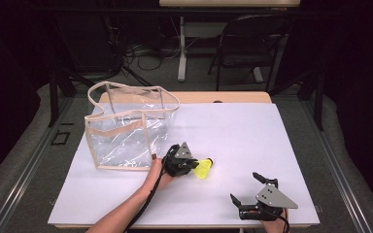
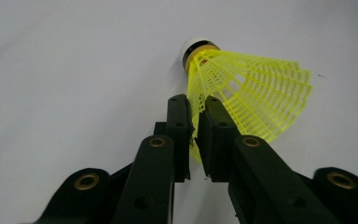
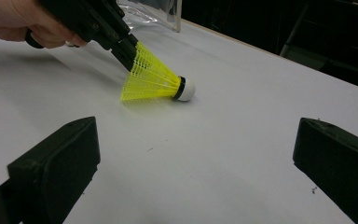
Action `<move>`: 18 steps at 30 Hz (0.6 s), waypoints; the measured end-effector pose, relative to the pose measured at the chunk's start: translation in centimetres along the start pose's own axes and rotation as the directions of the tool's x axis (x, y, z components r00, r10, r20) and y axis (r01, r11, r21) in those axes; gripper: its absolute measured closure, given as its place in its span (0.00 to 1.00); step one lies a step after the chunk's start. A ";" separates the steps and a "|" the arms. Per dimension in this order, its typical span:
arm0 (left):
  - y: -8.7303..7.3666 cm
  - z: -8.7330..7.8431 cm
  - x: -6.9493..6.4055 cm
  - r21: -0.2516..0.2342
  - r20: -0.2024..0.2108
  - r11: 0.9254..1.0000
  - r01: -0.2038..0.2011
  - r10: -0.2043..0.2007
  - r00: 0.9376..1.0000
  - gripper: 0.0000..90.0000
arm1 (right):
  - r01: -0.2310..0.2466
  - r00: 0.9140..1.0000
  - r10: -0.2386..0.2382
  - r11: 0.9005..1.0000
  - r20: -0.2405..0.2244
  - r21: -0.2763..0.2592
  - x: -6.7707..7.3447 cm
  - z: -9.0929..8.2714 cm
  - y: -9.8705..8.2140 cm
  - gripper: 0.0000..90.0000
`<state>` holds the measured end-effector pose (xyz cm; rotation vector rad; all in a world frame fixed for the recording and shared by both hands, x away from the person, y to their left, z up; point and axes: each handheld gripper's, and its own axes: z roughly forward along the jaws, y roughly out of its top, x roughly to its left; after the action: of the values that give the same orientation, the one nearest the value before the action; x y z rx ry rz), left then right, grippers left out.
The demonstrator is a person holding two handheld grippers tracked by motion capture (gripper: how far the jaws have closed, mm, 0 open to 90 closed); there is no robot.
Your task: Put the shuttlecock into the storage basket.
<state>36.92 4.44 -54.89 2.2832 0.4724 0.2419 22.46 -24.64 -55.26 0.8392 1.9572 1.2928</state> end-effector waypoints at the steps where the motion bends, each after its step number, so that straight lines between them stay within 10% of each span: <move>1: 0.0 0.0 0.0 0.000 0.000 1.000 0.000 0.000 1.000 0.94 | 0.000 1.000 0.000 1.000 0.000 0.000 0.0 0.0 0.0 0.00; 18: 0.0 -0.2 -0.4 -0.029 0.001 0.999 -0.013 0.013 1.000 0.99 | 0.002 1.000 -0.002 1.000 0.002 0.002 0.0 -0.1 0.0 0.00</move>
<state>36.51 4.41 -54.74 2.2591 0.4502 0.2521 22.39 -24.70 -55.23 0.8395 1.9573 1.2886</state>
